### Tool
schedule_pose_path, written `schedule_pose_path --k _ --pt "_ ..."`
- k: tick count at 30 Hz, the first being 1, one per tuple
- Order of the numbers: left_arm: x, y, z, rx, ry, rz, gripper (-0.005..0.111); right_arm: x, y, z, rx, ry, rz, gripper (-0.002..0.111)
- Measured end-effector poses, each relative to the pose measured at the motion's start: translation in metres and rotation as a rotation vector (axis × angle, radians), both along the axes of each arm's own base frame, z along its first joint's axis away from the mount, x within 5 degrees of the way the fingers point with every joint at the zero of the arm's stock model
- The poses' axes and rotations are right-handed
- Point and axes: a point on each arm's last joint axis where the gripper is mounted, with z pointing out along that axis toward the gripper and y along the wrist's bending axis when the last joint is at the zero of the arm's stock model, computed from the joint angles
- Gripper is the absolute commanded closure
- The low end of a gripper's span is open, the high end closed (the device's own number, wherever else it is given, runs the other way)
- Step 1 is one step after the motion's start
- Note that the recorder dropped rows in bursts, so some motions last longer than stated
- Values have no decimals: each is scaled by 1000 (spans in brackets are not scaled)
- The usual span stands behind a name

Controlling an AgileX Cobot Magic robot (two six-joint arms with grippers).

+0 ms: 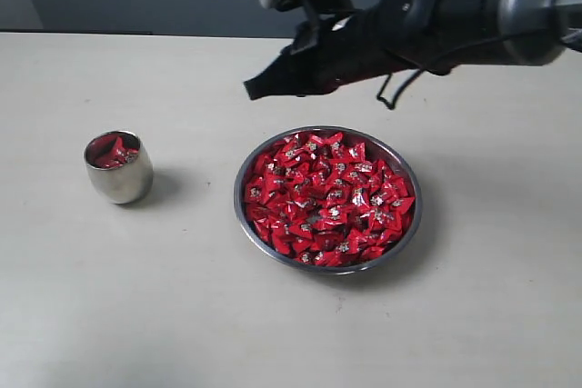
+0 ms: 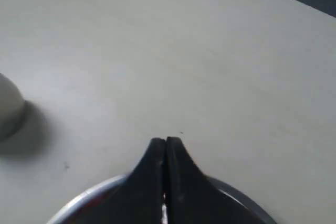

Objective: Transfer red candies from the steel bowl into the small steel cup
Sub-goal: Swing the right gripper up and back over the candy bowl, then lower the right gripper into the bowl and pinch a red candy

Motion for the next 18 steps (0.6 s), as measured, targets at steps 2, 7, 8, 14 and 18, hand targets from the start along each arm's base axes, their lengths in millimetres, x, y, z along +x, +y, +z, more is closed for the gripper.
schedule_pose_path --k 2,7,8,14,18 --pt "0 0 0 0 0 0 106 -8 -17 -2 -25 -5 -16 109" --pt "0 0 0 0 0 0 106 -22 -43 -6 -74 -9 -14 109" --pt "0 0 0 0 0 0 106 -24 -46 -8 -84 4 -9 109" --pt "0 0 0 0 0 0 106 -25 -65 -29 -196 142 74 109" --pt "0 0 0 0 0 0 106 -29 -66 -37 -243 193 129 109"
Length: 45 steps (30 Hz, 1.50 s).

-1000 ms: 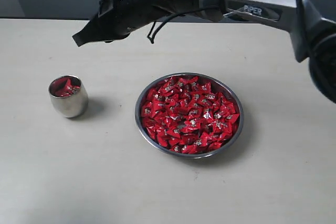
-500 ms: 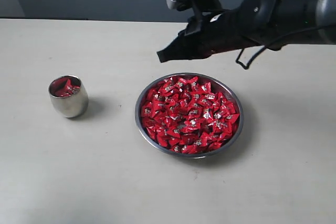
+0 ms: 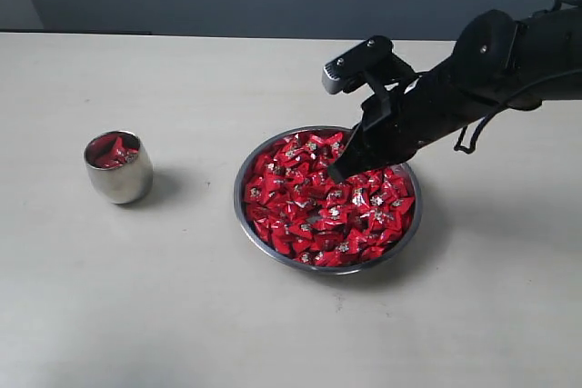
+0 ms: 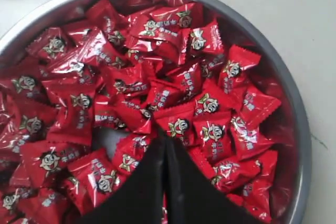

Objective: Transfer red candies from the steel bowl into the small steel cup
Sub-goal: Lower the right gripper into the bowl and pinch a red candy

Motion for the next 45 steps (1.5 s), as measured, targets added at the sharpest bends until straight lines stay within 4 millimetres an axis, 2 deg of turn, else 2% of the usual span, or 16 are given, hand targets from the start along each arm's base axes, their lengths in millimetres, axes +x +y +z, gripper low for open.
schedule_pose_path --k 6,9,13,16,21,27,29,33,35,41,45 --pt "0 0 0 0 0 0 106 14 14 5 -13 46 72 109" --pt "0 0 0 0 0 0 106 17 27 0 -114 72 225 109" --pt "0 0 0 0 0 0 106 13 44 -11 -240 40 386 109" --pt "0 0 0 0 0 0 106 8 54 -12 -299 -18 487 109" --pt "0 0 0 0 0 0 106 4 66 -14 -345 -94 589 109" --pt "0 0 0 0 0 0 106 2 70 -19 -374 -99 631 108" --pt "0 0 0 0 0 0 106 2 71 -19 -376 -100 634 101" --pt "0 0 0 0 0 0 106 -1 74 -19 -375 -102 643 74" --pt "0 0 0 0 0 0 106 -2 75 -19 -375 -102 646 68" --pt "0 0 0 0 0 0 106 -1 77 -20 -376 -120 648 68" --pt "0 0 0 0 0 0 106 1 78 -29 -387 -121 649 68"
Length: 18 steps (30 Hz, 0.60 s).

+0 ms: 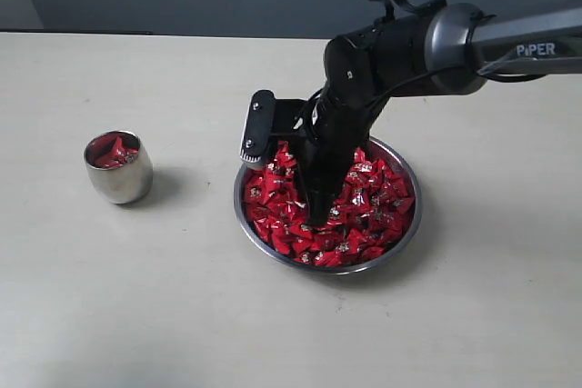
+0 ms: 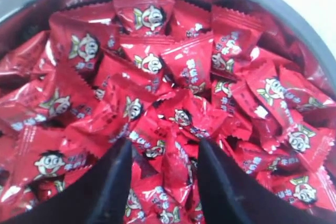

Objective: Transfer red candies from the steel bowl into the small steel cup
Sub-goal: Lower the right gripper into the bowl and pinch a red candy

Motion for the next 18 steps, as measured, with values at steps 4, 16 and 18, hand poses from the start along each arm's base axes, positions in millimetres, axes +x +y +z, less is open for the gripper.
schedule_pose_path --k 4,16,18 --pt "0 0 0 0 0 0 106 1 1 -12 -19 13 -3 68" --pt "0 0 0 0 0 0 106 5 0 -23 -47 -4 -23 104" --pt "0 0 0 0 0 0 106 5 0 -23 -48 -8 -23 109"
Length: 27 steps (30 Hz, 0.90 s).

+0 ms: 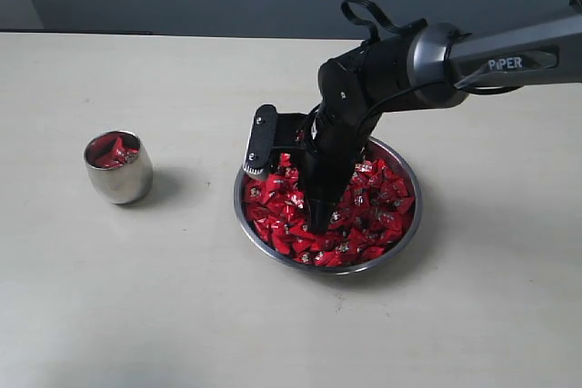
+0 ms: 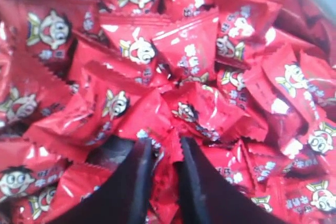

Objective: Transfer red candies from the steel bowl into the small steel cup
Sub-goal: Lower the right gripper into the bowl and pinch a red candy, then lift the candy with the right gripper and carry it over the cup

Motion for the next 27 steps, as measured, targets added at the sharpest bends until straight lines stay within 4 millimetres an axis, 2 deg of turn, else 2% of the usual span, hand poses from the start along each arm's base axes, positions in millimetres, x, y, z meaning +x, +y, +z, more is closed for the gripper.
schedule_pose_path --k 9,13,21,27 --pt "0 0 0 0 0 0 106 2 -1 0 -10 -13 -31 109" --pt "0 0 0 0 0 0 106 2 -2 6 2 -24 -48 109" --pt "0 0 0 0 0 0 106 2 -1 37 72 -69 -98 109" --pt "0 0 0 0 0 0 106 13 10 66 197 -104 -243 109"
